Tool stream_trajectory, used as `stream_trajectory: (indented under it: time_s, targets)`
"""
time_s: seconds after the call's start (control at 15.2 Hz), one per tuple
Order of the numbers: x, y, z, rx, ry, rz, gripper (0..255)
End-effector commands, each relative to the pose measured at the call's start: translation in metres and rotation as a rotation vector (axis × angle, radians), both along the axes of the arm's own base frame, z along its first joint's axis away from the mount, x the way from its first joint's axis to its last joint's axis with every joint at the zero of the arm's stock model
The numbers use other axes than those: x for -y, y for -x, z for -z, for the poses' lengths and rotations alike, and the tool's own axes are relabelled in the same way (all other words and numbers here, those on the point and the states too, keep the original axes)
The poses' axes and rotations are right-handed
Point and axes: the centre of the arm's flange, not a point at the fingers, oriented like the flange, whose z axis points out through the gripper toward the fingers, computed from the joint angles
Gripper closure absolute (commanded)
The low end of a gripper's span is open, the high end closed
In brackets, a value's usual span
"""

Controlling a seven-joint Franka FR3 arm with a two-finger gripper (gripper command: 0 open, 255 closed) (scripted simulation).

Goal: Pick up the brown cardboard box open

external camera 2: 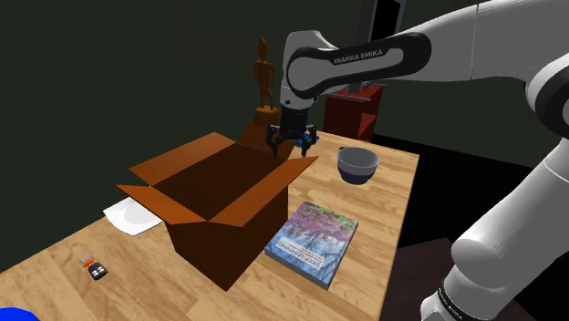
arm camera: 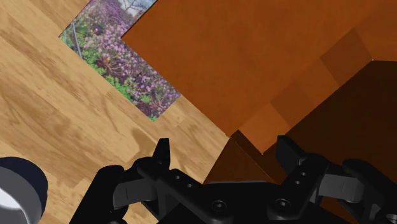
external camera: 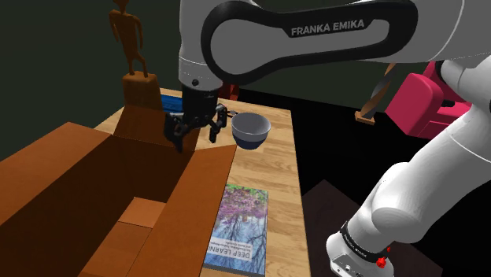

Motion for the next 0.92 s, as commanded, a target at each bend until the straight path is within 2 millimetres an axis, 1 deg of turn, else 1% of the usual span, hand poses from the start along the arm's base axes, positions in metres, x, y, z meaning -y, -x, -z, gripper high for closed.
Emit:
stream_trajectory:
  time_s: [0.0, 0.07, 0.2, 0.26, 0.86]
  targets:
    - [-0.0001, 0.0008, 0.0116, 0.0, 0.0, 0.0, 0]
    - [-0.0001, 0.0008, 0.02, 0.0, 0.0, 0.0, 0]
    - [-0.0001, 0.0008, 0.02, 0.0, 0.0, 0.0, 0]
    - [-0.0003, 0.0008, 0.0202, 0.0, 0.0, 0.0, 255]
    - [-0.0001, 0.0008, 0.02, 0.0, 0.0, 0.0, 255]
